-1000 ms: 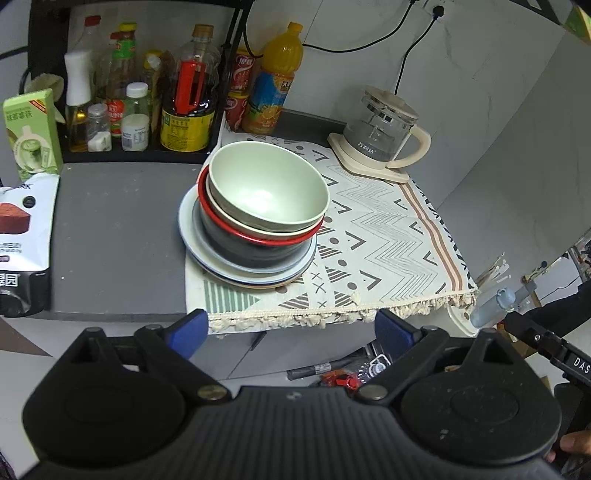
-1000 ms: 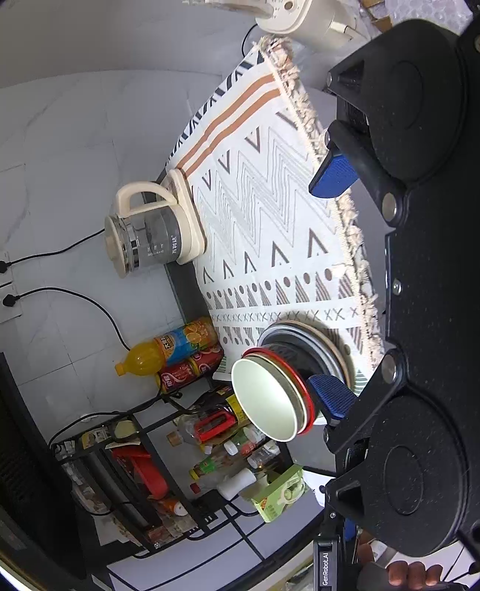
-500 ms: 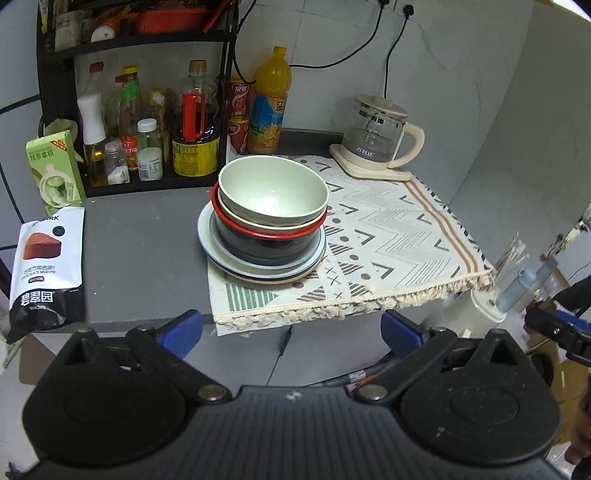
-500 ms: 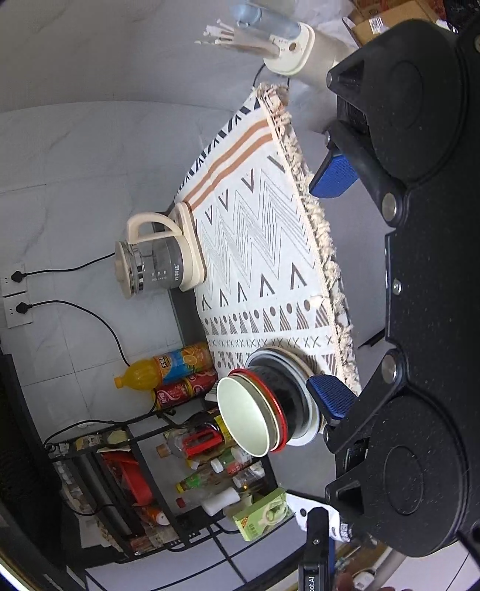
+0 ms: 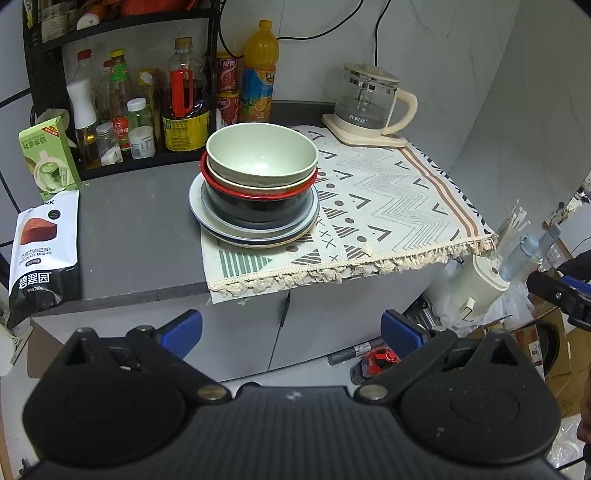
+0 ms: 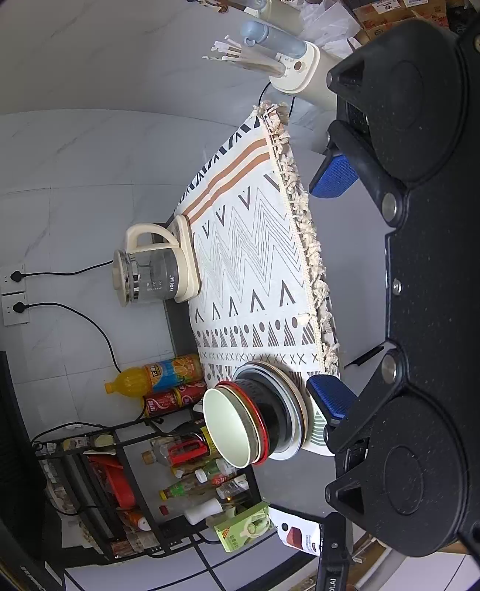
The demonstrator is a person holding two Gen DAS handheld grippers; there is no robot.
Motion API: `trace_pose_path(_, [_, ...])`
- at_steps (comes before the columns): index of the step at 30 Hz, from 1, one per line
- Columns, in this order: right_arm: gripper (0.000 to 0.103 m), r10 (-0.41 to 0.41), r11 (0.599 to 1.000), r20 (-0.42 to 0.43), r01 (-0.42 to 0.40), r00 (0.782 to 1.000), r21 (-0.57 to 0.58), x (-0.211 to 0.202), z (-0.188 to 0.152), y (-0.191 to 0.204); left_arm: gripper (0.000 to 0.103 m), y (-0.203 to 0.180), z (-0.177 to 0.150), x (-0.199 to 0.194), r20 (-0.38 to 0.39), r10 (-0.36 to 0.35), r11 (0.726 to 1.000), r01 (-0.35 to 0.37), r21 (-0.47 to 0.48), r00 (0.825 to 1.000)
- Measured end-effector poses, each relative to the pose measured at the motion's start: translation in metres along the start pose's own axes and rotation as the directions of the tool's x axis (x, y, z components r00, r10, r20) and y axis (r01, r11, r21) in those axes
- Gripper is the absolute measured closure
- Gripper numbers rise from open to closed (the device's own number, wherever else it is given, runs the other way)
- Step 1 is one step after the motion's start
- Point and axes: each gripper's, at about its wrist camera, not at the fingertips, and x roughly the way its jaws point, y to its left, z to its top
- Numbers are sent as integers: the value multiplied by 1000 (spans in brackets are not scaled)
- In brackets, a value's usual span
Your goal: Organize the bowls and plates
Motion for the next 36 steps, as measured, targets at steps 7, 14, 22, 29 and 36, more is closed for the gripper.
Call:
trace_pose_path(7, [0, 6, 1000, -11, -6, 1000, -4, 2, -1, -2, 1, -2, 5, 0, 13, 19, 1000, -19, -12, 1000])
trace_pose_path(14, [0, 8, 1000, -13, -8, 1000, -6, 4, 0, -5, 1, -4, 7, 3, 11, 31, 999, -31, -9, 999])
trace_pose_path(22, [0, 14, 1000, -23, -14, 1000, -13, 5, 0, -10, 1, -11, 10, 6, 15, 30, 999, -30, -19, 999])
trace_pose_path(29, [0, 11, 1000, -23, -12, 1000, -18, 5, 2, -16, 1, -16, 14, 13, 14, 31, 999, -31, -11, 999])
trace_pose_path(36, [0, 7, 1000, -24, -7, 1000, -10, 5, 1, -22, 1, -17, 16, 13, 13, 30, 1000, -30, -8, 999])
